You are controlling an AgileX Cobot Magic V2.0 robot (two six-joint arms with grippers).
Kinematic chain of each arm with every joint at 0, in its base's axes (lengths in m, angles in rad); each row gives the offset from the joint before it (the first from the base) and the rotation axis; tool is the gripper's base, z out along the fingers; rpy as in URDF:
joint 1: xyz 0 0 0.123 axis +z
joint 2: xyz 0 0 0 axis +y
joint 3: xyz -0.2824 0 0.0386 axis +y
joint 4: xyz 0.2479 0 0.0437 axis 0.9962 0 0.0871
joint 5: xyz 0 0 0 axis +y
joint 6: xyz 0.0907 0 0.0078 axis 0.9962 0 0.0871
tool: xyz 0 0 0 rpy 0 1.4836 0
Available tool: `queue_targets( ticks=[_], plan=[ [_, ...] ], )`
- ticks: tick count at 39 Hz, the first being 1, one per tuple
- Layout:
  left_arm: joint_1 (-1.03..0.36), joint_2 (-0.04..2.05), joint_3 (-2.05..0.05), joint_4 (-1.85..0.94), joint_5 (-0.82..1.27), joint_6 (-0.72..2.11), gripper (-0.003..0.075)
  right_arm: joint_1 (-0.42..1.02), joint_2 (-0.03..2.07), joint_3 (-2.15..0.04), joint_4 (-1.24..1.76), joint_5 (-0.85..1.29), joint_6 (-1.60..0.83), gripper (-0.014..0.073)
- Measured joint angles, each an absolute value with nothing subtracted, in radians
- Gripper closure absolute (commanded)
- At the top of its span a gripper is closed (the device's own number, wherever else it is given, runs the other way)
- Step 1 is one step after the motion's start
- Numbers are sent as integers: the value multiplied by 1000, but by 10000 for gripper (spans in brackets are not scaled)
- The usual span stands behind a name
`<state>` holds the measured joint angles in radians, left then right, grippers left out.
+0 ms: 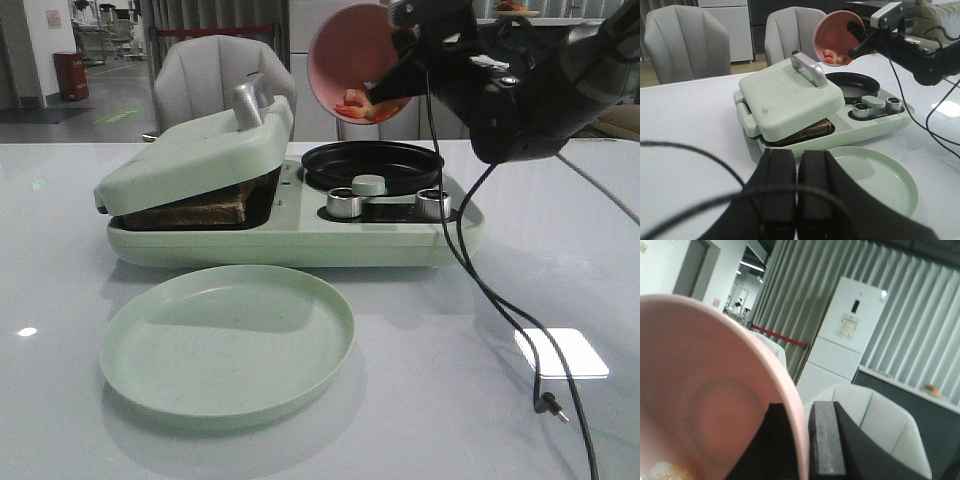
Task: Make breakfast with bread and shrimp
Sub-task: 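Tilt the pink bowl with the right gripper to pour shrimp into the pan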
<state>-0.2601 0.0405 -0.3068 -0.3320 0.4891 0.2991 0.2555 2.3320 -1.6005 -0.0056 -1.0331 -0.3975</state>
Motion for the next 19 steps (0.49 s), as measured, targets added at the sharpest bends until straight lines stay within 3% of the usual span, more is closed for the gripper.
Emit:
queue_targets(
  ticks=[19],
  plan=[
    [-260, 40, -307, -332, 489, 299, 609, 256, 2339, -1599, -158, -1125, -695, 454]
  ],
)
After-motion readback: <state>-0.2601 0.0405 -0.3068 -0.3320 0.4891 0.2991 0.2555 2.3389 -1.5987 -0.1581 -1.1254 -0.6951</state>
